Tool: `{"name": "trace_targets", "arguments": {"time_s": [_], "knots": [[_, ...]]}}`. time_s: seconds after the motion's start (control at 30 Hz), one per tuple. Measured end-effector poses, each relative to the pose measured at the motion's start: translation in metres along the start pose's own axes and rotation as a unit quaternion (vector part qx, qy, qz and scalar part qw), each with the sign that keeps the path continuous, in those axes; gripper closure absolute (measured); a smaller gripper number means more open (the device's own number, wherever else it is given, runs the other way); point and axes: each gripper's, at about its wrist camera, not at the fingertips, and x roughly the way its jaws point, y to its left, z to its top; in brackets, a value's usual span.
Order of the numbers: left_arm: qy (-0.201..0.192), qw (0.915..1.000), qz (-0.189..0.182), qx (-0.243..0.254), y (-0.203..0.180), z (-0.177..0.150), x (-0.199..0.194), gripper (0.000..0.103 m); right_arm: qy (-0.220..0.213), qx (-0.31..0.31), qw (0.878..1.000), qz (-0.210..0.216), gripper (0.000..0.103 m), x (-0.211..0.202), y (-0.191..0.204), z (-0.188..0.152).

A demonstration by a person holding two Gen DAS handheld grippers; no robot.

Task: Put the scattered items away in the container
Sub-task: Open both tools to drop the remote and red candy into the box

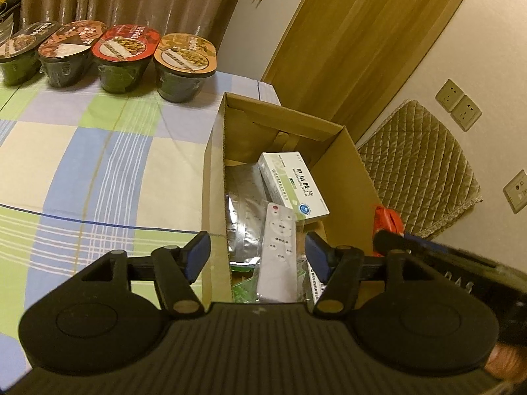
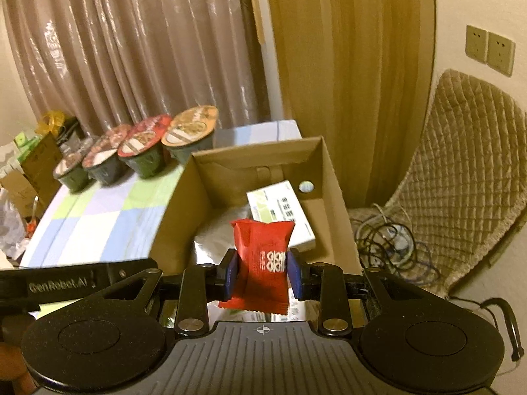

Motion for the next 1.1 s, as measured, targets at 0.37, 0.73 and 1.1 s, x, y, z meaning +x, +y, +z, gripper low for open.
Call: {"name": "trace_targets", "arguments": {"time_s": [0.37, 0.73, 1.1], "knots": [[-0.003, 0.9999, 0.009, 0.002, 0.009, -0.007, -0.006, 0.031, 0.003, 0.017, 1.000, -0.002, 0.068, -0.001, -0.002, -0.006], [-0.016, 0.9994, 0.028, 0.016, 0.012, -0.016, -0.030, 0.015, 0.006, 0.044, 0.999, -0.007, 0.011, -0.023, 0.000, -0.028], [-0.048, 0.9954, 0.060, 0.057, 0.003, -0.032, -0.081, 0.002, -0.018, 0.063, 0.998, -0.008, 0.007, -0.077, 0.007, -0.043]]}}
